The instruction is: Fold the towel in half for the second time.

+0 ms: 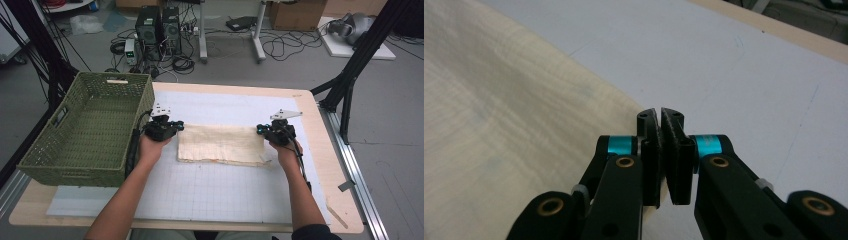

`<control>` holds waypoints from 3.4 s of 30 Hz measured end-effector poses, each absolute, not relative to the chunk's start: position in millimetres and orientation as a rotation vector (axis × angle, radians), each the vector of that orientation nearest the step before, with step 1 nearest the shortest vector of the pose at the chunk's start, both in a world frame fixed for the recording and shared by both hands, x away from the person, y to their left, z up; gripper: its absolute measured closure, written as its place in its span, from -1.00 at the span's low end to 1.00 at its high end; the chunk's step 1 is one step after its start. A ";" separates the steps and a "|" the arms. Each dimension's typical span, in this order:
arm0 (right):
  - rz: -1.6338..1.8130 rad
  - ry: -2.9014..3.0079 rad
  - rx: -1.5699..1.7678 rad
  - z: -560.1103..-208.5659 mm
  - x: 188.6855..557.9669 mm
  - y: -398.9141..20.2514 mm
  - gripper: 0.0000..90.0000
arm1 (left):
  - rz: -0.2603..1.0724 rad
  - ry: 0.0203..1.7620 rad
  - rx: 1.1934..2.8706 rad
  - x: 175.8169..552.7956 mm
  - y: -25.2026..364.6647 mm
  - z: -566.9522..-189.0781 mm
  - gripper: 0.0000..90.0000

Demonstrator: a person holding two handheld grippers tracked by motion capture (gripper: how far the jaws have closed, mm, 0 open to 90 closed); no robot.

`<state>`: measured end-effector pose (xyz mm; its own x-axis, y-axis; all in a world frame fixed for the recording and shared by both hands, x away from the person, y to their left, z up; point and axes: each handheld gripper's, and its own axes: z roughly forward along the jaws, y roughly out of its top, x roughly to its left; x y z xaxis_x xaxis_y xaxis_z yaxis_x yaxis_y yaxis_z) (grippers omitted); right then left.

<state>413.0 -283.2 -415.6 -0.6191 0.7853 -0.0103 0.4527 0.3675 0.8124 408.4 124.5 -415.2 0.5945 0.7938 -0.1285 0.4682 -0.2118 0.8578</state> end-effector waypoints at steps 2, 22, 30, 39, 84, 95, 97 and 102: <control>1.155 2.235 1.068 -415.4 409.8 -283.3 0.93 | 0.421 1.023 1.853 403.9 124.1 -415.7 0.91; 1.270 2.284 0.979 -419.3 358.1 -292.4 0.93 | 0.409 0.970 1.895 355.3 126.9 -421.7 0.90; 1.245 2.311 0.930 -423.1 343.7 -290.3 0.93 | 0.385 0.964 1.917 348.3 128.0 -427.4 0.88; 1.202 2.354 0.911 -433.0 331.9 -293.1 0.93 | 0.353 0.970 1.926 337.4 129.7 -436.3 0.86; 1.387 2.150 1.021 -392.6 330.1 -293.0 0.22 | 0.358 1.008 1.999 357.2 99.2 -445.4 0.64; 1.068 2.389 1.009 -433.4 345.9 -267.8 0.45 | 0.341 1.031 1.996 358.3 102.7 -446.6 0.70; 0.999 2.409 0.980 -440.9 345.7 -271.2 0.43 | 0.349 1.033 2.000 358.3 103.2 -446.8 0.76; 1.002 2.377 0.967 -444.2 343.2 -280.4 0.42 | 0.388 1.023 2.005 356.1 105.9 -448.1 0.85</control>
<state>343.2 -280.4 -444.2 -0.6890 0.7204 -0.0797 0.4460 0.5081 0.7368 356.1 105.9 -448.1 0.6207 0.7786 -0.0922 0.5221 -0.3227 0.7895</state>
